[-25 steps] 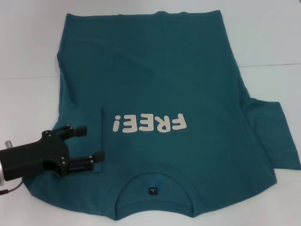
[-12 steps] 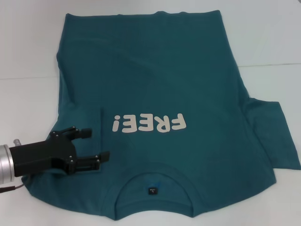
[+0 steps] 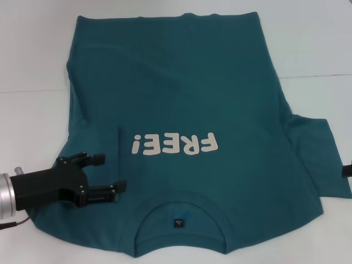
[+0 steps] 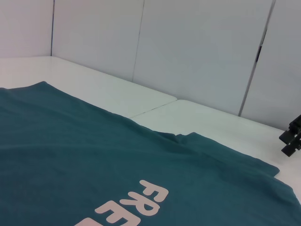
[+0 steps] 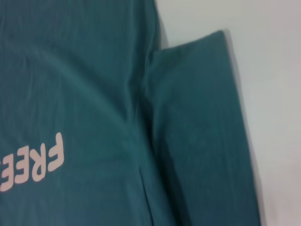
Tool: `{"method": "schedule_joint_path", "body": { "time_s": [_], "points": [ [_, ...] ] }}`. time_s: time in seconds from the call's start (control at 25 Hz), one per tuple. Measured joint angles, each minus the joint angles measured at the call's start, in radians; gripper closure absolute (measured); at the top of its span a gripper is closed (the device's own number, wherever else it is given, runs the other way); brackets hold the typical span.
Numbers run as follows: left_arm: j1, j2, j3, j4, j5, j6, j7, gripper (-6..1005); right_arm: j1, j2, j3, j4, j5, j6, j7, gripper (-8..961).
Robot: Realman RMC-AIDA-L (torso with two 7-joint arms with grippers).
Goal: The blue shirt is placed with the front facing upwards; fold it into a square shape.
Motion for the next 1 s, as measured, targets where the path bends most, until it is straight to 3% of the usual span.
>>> {"method": "schedule_joint_path", "body": {
  "time_s": [1.0],
  "points": [
    [-0.02, -0.009, 0.0, 0.0, 0.023, -0.009, -0.009, 62, -0.009, 0.004, -0.026, 0.086, 0.0, 0.083, -0.021, 172]
  ]
}}
